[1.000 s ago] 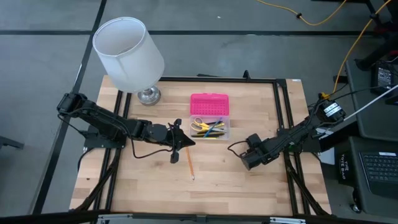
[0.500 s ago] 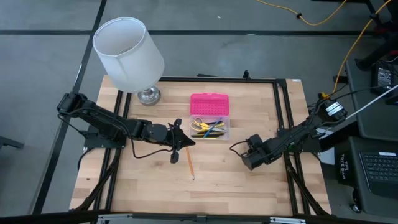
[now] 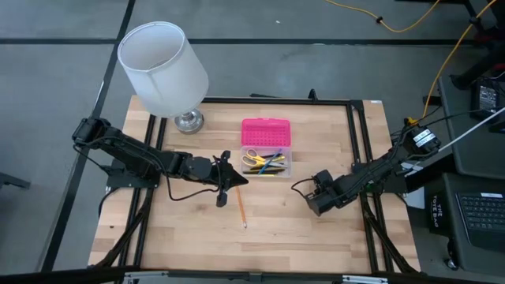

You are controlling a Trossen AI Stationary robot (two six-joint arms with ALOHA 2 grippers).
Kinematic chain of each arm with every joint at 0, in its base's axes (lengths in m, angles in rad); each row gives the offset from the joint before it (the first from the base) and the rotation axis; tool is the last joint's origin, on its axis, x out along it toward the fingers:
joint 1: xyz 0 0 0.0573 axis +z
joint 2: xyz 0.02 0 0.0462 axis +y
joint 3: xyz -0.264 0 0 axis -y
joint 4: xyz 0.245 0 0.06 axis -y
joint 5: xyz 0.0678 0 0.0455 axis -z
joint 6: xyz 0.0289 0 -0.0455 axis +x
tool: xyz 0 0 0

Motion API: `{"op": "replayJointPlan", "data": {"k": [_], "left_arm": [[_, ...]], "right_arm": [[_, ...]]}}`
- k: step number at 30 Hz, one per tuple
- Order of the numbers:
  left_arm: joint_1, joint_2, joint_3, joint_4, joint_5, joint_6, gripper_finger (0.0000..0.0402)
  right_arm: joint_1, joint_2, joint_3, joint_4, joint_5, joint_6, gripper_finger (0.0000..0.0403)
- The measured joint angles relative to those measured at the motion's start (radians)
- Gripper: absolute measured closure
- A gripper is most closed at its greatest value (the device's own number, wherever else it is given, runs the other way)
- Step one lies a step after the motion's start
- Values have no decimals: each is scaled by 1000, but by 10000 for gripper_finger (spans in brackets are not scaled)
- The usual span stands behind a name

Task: Pick & place school supplies into a supply box
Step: Put the black pen into the pink supply box

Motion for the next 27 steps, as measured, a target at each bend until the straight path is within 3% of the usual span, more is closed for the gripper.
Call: {"op": "replayJointPlan", "data": {"k": [9,27], "left_arm": [[0,0,0,-1,0,0,398],[0,0,0,-1,0,-20,398]], "right_arm": [[3,2,-3,7,41,1,357],[2,-10,-3,4,56,-29,353]]}}
